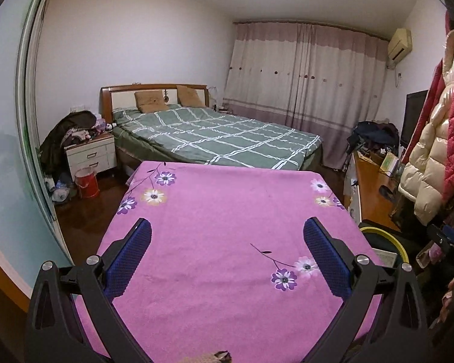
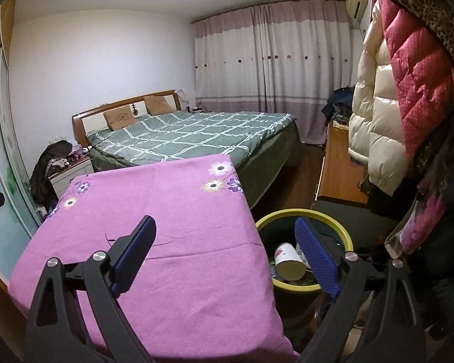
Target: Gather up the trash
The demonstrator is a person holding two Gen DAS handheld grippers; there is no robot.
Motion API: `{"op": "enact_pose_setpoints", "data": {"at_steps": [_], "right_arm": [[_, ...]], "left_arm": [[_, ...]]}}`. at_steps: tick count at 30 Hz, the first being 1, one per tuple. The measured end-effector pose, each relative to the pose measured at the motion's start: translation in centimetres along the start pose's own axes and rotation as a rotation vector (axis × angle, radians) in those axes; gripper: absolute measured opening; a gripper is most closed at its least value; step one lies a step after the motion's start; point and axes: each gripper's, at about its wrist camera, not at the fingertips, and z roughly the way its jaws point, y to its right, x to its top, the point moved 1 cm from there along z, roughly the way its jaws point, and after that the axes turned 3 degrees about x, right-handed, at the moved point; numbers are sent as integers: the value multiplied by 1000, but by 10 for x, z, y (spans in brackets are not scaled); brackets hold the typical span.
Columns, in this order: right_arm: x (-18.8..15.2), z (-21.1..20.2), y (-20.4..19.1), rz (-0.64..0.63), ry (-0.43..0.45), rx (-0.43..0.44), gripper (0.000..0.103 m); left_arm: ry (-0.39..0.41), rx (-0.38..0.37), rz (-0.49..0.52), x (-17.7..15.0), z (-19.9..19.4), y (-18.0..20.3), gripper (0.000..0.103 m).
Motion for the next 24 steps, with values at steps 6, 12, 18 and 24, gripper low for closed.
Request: {"op": "enact_pose_setpoints", "data": {"at_steps": [6,12,18,24], "right_arm": [[1,0,0,3,-3,13,89],[0,4,1,7,-7,20,90],[0,6,1,5,-10,20,90],[-1,6,0,3,-6,22,91]], "left_arm": [[-6,2,16,-5,-4,6,99],[0,11,18,-2,-2,14,99],[-10,3,22,-2,1,16,99],[-10,1,26,-3,1,16,99]]}}
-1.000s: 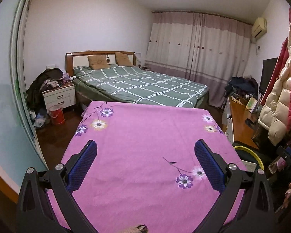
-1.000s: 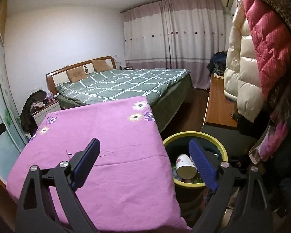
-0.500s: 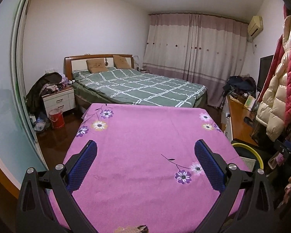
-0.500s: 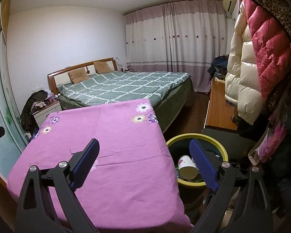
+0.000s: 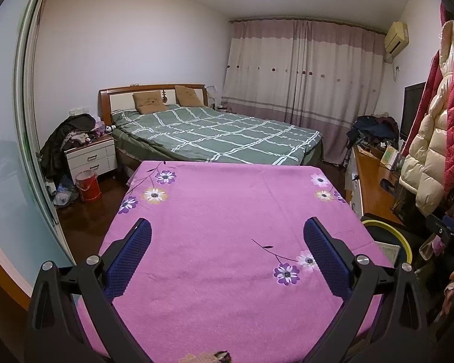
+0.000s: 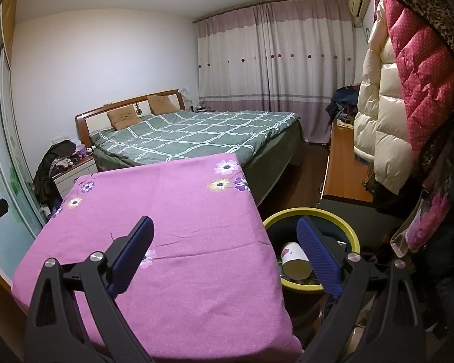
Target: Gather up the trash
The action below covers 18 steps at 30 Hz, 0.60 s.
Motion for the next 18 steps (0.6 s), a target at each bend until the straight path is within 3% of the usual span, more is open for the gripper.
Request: {"op": "enact_pose_setpoints", "data": {"at_steps": [18], "right_arm": [[0,0,-3,3,2,-4,91]], "left_arm": [[-8,2,-4,-1,-1,3,99]]}}
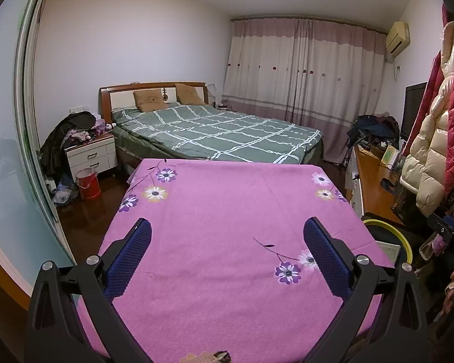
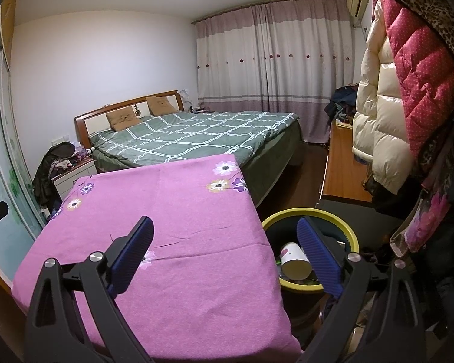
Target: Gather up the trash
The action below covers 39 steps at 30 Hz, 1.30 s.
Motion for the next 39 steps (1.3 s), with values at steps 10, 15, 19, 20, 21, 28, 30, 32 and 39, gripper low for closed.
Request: {"op": "enact_pose_setpoints", "data": {"at_steps": [10,15,19,20,21,28,30,32,39], "right_arm": [[-1,1,-2,-6,-10,13,91],[-1,4,-3,-6,-15,15,91],[-1,5,-4,-4,-17,18,91],[-1,5,-4,-4,-17,18,91],[-1,5,-5,-4,-17,18,91],[-1,5,-4,-4,-18,19,91],[-1,6,-5,-4,-20,17,91],[-1,6,-4,-4,-21,19,91],[-2,8,-4,-4,-25,21,91]], "left_arm": [[-2,-4,-5,-2,2,-3,99],[-7,-6,-7,-2,4,-3,99],[-11,-5,-6,-3,6,-3,99],[-12,-5,-6,-3,6,-3,99],[-13,-6,-6,-3,6,-2,99],[-14,-1,-6,-4,7,-2,99],[-19,-3,-7,-7,9,0,99],[-21,-2,-9,-9,11,2,99],[-24,-2,-11,-9,12,3,99]]}}
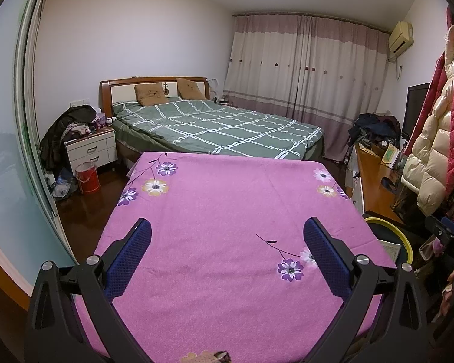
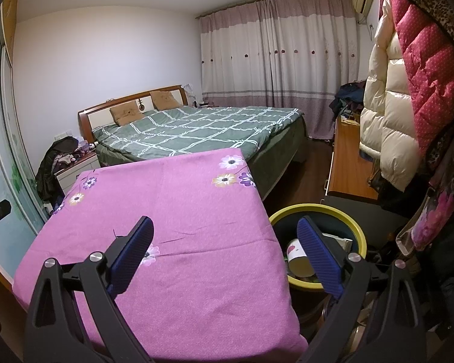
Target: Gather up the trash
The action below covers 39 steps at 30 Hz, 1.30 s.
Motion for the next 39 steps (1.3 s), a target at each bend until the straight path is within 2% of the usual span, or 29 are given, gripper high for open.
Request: {"op": "enact_pose_setpoints", "data": {"at_steps": [39], "right_arm": [[-1,2,0,-6,-3,3,91]], "left_arm": [[1,12,-3,-1,0,0,99]]}}
